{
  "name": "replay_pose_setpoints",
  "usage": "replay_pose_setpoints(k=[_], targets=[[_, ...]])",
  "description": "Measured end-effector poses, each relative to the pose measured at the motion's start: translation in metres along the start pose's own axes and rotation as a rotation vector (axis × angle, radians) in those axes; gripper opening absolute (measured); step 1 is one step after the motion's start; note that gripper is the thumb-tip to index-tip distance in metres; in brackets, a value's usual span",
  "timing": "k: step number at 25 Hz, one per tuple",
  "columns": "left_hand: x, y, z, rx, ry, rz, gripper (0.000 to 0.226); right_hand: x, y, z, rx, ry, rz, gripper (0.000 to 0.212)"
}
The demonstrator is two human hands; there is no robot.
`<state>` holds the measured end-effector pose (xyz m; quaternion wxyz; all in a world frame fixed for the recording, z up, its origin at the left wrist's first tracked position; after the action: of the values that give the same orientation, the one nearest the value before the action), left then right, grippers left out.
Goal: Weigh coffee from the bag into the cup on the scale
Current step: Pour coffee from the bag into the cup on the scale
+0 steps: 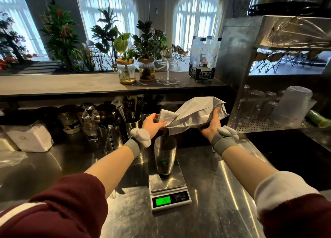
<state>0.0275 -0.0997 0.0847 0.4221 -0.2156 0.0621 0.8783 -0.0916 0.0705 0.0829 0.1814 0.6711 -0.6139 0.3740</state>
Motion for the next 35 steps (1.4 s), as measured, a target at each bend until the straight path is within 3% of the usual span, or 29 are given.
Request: replay_pose_setpoints(k=[5, 15, 22, 29, 35], targets=[[-0.0032, -0.0001, 0.0038, 0.06, 0.047, 0.068, 0.024, 0.0014, -0.0019, 0.0033, 0.003, 0.001, -0.002, 0.065], [-0.0018, 0.0004, -0.0014, -0.029, 0.0, -0.028, 0.039, 0.0029, -0.0029, 0.0008, 0.009, 0.023, -0.012, 0.061], [-0.0039, -0.0005, 0.0031, 0.058, 0.049, 0.049, 0.021, 0.0019, -0.0043, 0.0021, 0.007, 0.025, -0.007, 0.06], [-0.0015, 0.0011, 0.0019, -0.003, 0.011, -0.04, 0.038, 0.0016, 0.0006, 0.0006, -0.004, 0.007, -0.009, 0.063], [-0.0036, 0.0014, 0.0022, 0.042, 0.03, 0.024, 0.024, 0.0017, -0.0023, 0.001, 0.003, 0.0, 0.005, 0.063]])
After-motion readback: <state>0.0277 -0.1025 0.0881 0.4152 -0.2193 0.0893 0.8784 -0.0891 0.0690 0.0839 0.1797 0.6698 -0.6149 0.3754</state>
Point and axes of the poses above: each hand's wrist, its own y-axis towards the middle knuckle, its own x-axis out of the palm, z = x × y, the point moved 4 cm from there along y, towards the middle knuckle, and after that the axes turned 12 degrees about -x, right-handed, at the moved point
